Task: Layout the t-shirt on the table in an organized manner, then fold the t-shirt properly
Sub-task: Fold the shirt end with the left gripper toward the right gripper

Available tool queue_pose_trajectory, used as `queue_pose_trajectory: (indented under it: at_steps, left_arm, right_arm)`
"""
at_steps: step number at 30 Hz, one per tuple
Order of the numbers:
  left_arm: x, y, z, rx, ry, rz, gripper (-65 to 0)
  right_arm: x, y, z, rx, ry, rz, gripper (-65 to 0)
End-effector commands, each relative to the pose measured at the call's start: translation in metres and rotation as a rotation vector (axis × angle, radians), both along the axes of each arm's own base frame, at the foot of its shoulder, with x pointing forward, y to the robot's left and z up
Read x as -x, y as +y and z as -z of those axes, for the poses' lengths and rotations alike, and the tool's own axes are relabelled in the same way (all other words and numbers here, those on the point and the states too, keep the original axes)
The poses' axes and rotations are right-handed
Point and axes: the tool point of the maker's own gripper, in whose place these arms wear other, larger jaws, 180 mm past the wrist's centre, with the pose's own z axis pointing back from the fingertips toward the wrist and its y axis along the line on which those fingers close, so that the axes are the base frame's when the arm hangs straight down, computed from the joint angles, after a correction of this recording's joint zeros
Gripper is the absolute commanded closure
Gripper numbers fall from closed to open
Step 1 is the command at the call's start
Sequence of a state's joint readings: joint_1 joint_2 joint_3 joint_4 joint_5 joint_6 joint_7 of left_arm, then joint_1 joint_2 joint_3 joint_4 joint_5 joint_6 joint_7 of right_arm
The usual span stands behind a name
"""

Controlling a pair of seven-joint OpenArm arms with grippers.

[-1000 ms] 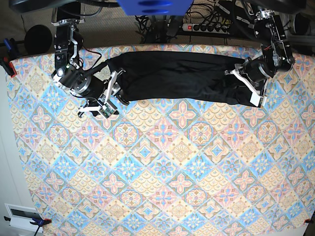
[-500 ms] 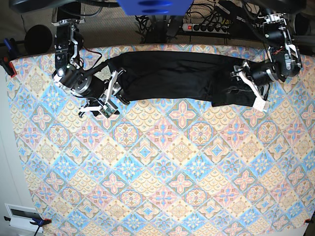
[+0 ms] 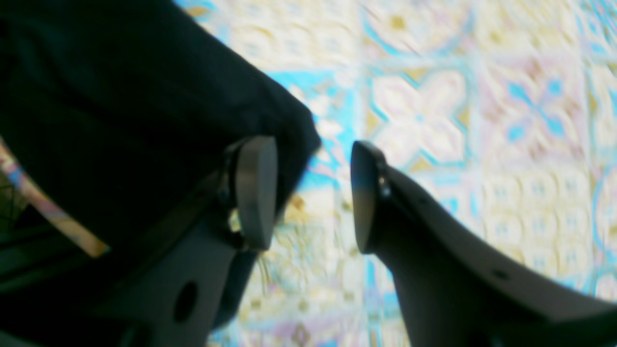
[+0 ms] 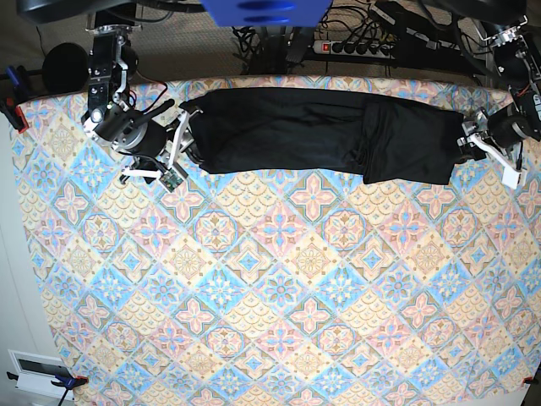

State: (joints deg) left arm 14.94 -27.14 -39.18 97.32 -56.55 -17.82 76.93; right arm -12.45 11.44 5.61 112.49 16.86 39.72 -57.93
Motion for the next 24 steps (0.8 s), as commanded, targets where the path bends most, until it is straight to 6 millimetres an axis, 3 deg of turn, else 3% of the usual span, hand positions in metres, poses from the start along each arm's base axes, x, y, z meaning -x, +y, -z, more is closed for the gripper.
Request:
queue_pose_trajectory:
  at_steps: [1,5,13,17,24]
  left_arm:
    - [-0.007,0.002,-0.011,-0.010,-0.040,0.006,-29.2]
    - [-0.006,0.001,-0.009,-0.007,-0.035,0.006,-29.2]
    - [-0.006,-0.002,-0.007,0.005,-0.035,0.003,-29.2]
    - [-0.006,-0.002,-0.007,0.006,-0.036,0.003,-29.2]
    - [-0.006,-0.002,-0.007,0.005,-0.035,0.003,-29.2]
  right_arm:
    - [-0.004,0.002,-0.007,-0.015,-0.023,-0.009,-24.3]
    - [0.007,0.003,0.014,-0.056,0.087,0.001,-27.6]
    - [0.036,0.024,0.059,-0.364,0.331,0.068,-29.4]
    - [0.035,0.012,0.062,-0.390,0.340,0.125,-29.4]
    - [0.028,-0.035,0.058,-0.354,0.304,0.242,-29.5]
